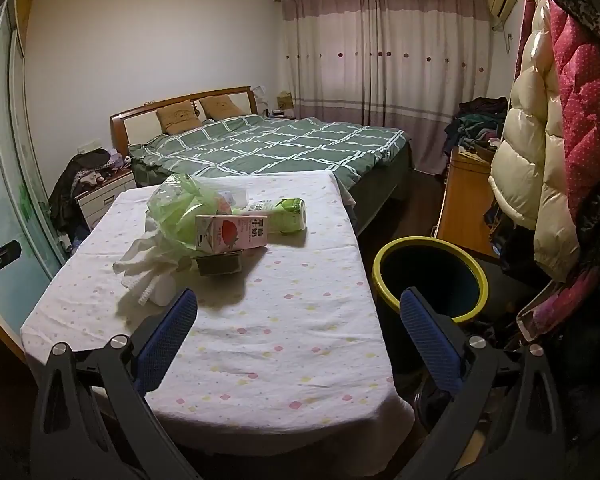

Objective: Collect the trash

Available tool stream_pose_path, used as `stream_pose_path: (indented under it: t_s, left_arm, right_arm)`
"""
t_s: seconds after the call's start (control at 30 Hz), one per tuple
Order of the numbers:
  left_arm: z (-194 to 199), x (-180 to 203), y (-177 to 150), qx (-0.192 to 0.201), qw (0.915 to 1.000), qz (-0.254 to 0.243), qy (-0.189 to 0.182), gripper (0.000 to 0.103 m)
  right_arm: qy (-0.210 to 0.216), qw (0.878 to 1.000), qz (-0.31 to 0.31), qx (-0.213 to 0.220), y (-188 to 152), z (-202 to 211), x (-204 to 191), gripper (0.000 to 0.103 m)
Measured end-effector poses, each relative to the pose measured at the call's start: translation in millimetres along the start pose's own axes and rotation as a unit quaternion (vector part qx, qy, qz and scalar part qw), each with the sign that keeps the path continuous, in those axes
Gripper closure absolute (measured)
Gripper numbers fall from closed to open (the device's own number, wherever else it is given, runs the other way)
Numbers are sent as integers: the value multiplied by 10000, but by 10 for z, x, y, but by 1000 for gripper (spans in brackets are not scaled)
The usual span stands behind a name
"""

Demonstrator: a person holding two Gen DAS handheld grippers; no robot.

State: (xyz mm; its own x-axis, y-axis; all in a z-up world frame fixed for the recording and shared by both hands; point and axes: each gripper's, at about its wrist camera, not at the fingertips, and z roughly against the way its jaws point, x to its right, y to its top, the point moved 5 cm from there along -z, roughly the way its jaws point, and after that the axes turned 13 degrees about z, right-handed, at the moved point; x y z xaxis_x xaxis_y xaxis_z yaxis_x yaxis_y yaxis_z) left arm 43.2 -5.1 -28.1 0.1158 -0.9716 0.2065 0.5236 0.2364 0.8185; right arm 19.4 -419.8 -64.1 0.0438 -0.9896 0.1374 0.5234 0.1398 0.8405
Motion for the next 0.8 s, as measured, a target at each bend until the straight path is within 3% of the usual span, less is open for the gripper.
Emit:
stream_pose_path:
  t_s: [0.8]
  left_arm:
    - [-38,33,-23,-33,10000,-36,-3,4]
  right_arm:
    - [-7,10000,-82,-22,-24,-71,9,6]
